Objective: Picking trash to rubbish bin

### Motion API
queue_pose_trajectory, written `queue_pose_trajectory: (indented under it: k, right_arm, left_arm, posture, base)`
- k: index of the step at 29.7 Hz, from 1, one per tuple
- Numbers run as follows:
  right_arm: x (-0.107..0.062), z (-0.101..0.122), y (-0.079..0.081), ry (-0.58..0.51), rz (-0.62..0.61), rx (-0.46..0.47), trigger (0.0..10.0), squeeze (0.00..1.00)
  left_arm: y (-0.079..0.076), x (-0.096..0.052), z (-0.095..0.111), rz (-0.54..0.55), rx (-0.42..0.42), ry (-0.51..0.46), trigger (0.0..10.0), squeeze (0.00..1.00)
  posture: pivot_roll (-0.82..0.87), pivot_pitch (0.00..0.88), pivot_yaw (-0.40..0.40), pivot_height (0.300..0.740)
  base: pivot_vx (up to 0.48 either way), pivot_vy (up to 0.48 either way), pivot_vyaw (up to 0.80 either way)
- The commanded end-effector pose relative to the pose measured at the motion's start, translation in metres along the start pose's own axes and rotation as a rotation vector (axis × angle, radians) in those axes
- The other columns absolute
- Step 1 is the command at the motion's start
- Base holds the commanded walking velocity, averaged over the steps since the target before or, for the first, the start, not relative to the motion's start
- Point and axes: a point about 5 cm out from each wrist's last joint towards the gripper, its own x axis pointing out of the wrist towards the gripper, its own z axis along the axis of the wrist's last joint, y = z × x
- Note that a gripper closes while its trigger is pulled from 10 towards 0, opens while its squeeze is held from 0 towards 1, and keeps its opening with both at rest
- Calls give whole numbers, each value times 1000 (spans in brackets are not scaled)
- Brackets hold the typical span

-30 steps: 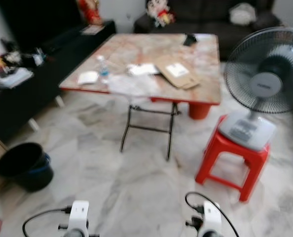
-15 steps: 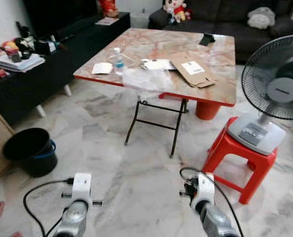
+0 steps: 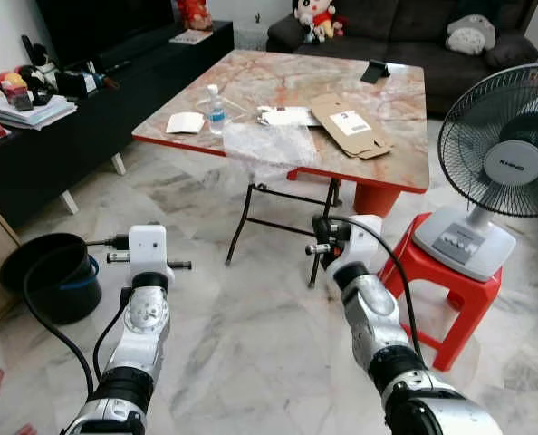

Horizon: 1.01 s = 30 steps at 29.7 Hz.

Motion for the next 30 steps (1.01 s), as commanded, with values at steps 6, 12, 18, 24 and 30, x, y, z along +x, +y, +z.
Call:
queue_pose_trajectory:
  k: [6,12,18,24,30]
  right_arm:
    - [10,23,12,-112,30,-4,10000,0]
    - [10,23,19,-118,57,-7,10000,161]
    - [9,23,17,-110,46,5,10000,1000]
    - [10,26,16,-116,47,-1,10000,1000]
    - [10,28,17,-125,46,-4,10000,1000]
  left_arm:
    - [-3,6,22,48,-34,-64,10000,0]
    - [-6,7,24,36,-22,-46,10000,0]
    - [-17,-3,19,-8,-86,-15,10000,1000]
    - [-28,-4,28,-55,-104,-52,10000,1000]
    - [-31,-3,33,-77,-98,-69,10000,1000]
  posture:
    - [7,0,11,740]
    - [10,0,7,740]
    - [5,0,8,740]
    - [6,0,9,740]
    - [2,0,17,740]
  base:
    - [201,0,0]
    - [54,0,0]
    - [0,0,0]
    - [0,0,0]
    - [0,0,0]
